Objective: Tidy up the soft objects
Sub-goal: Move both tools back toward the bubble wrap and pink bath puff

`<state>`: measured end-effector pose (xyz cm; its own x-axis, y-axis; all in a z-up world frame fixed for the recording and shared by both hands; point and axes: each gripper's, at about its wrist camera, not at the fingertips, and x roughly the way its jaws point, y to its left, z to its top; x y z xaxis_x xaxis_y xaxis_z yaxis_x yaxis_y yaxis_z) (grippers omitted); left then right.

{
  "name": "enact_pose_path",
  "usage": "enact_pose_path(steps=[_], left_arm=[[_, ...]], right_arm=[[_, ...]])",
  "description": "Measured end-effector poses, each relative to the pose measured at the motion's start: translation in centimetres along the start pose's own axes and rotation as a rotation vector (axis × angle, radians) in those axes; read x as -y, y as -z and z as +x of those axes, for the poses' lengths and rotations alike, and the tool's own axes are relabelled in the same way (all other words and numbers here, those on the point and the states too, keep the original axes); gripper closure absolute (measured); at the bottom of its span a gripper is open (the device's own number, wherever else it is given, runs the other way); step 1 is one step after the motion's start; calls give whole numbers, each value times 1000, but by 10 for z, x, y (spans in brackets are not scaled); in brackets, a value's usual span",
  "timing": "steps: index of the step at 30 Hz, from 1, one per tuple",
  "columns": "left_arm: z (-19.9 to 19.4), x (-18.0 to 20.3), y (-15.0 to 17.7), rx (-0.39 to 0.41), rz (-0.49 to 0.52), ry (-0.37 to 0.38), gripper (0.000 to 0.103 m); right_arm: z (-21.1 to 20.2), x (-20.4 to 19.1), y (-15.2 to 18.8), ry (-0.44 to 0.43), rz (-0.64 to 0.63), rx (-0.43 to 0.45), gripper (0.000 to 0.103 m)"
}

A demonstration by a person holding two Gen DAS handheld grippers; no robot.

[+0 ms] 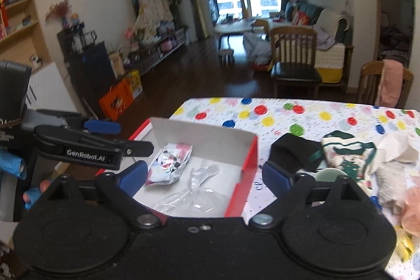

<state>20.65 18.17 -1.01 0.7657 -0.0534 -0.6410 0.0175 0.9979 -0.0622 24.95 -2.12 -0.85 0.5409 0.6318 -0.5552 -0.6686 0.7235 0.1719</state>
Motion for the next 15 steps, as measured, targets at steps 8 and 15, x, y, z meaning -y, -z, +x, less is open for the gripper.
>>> enact_pose_path(steps=[8,15], left_arm=[[-24,51,10,71,1,81,18],[-34,93,16,107,-34,176,13]], right_arm=[[-53,24,23,66,2,114,0],[-91,52,49,106,-1,175,0]])
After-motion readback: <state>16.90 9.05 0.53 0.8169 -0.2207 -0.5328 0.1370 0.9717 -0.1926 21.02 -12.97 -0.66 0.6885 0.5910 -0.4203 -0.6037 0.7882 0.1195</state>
